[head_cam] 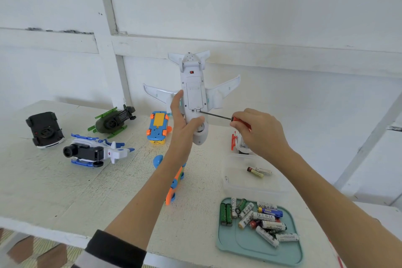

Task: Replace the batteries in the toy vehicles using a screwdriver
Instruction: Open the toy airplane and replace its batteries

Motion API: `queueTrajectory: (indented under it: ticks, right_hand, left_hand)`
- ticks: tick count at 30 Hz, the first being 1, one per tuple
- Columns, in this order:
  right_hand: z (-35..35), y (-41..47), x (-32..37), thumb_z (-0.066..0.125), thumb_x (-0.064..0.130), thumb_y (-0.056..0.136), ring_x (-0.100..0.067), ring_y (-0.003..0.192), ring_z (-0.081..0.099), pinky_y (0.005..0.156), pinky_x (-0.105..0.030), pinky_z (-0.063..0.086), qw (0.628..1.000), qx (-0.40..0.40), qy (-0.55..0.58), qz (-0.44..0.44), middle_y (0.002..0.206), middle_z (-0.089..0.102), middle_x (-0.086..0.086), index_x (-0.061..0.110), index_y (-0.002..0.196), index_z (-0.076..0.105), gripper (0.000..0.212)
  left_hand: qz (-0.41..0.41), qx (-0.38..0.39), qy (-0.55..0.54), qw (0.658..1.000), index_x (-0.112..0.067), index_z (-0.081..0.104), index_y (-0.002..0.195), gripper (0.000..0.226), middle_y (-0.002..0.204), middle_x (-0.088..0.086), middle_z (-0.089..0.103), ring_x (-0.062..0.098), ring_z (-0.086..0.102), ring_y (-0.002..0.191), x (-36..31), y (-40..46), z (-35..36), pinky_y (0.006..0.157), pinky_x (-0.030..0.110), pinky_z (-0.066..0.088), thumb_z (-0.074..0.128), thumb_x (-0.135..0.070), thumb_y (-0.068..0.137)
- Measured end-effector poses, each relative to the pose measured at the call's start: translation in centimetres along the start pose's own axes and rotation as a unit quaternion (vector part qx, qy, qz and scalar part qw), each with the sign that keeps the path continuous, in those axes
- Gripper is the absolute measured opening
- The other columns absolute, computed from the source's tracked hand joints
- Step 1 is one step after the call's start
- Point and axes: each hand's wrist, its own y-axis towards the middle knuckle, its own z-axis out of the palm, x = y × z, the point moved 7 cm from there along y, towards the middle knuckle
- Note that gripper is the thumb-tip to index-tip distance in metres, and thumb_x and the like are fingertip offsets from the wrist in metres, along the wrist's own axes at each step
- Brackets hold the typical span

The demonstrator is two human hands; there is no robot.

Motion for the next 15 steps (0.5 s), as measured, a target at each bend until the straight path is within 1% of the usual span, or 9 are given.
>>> queueTrajectory:
  ticks: [1,3,6,8,10,12,14,15]
  right_hand:
    - [0.0,-0.1,0.0,0.047,0.032,0.090,-0.019,0.059,0.048,0.048,-0.017,0.026,1.000,-0.012,0.005,-0.006,0.071,0.059,0.005,0.014,0.086,0.068,0.028]
    - [0.0,-0.3,0.1,0.044,0.035,0.089,-0.015,0.055,0.043,0.048,-0.014,0.025,1.000,-0.025,0.013,-0.013,0.068,0.056,0.007,0.015,0.083,0.067,0.031]
    - [-0.1,-0.4,0.2,0.038,0.038,0.089,-0.012,0.053,0.040,0.045,-0.012,0.023,0.999,-0.039,0.023,-0.025,0.066,0.054,0.009,0.017,0.081,0.066,0.036]
    - [-0.2,-0.4,0.2,0.039,0.037,0.089,-0.011,0.053,0.039,0.045,-0.013,0.020,0.998,-0.046,0.029,-0.031,0.066,0.049,0.012,0.017,0.081,0.066,0.035]
    - [-0.2,-0.3,0.1,0.039,0.037,0.089,-0.011,0.054,0.040,0.044,-0.014,0.021,0.997,-0.051,0.039,-0.035,0.067,0.044,0.016,0.016,0.081,0.066,0.035]
    - [-0.2,-0.3,0.0,0.039,0.037,0.090,-0.012,0.054,0.042,0.044,-0.015,0.024,0.996,-0.057,0.048,-0.040,0.068,0.042,0.017,0.016,0.082,0.065,0.035]
    - [-0.1,-0.3,-0.1,0.040,0.038,0.090,-0.012,0.055,0.042,0.044,-0.016,0.026,0.996,-0.060,0.056,-0.046,0.068,0.041,0.017,0.016,0.083,0.065,0.034]
    - [0.0,-0.3,-0.1,0.040,0.038,0.091,-0.012,0.056,0.042,0.045,-0.016,0.027,0.995,-0.059,0.061,-0.046,0.068,0.041,0.017,0.015,0.084,0.065,0.035]
  left_hand:
    - [-0.005,-0.001,-0.010,1.000,-0.060,0.036,0.128,0.072,0.154,-0.002,0.033,0.023,0.041,0.136,0.0,0.0,0.1,0.111,0.044,0.036,0.065,-0.027,0.070]
    - [-0.010,-0.001,-0.028,1.000,-0.057,0.036,0.128,0.072,0.152,-0.001,0.037,0.021,0.045,0.131,0.0,0.0,0.3,0.109,0.043,0.038,0.063,-0.021,0.073]
    - [-0.017,-0.002,-0.053,0.998,-0.053,0.035,0.128,0.068,0.148,0.004,0.042,0.017,0.051,0.116,0.0,0.0,0.5,0.101,0.037,0.041,0.058,-0.014,0.077]
    - [-0.018,-0.004,-0.061,0.998,-0.051,0.035,0.129,0.068,0.146,0.004,0.044,0.016,0.052,0.112,-0.1,0.0,0.6,0.097,0.034,0.043,0.057,-0.013,0.076]
    - [-0.019,-0.004,-0.072,0.997,-0.045,0.035,0.132,0.070,0.137,0.000,0.051,0.014,0.054,0.108,-0.3,0.1,0.7,0.092,0.029,0.045,0.056,-0.011,0.075]
    - [-0.023,-0.001,-0.091,0.996,-0.039,0.034,0.135,0.070,0.125,-0.009,0.058,0.012,0.057,0.103,-0.5,0.0,1.0,0.089,0.027,0.048,0.054,-0.009,0.074]
    - [-0.027,0.006,-0.106,0.994,-0.038,0.035,0.133,0.068,0.115,-0.016,0.063,0.010,0.060,0.100,-0.6,0.0,1.1,0.089,0.028,0.048,0.053,-0.009,0.074]
    - [-0.031,0.009,-0.112,0.993,-0.039,0.036,0.132,0.067,0.113,-0.016,0.063,0.010,0.060,0.100,-0.6,-0.1,1.2,0.089,0.029,0.047,0.053,-0.010,0.075]
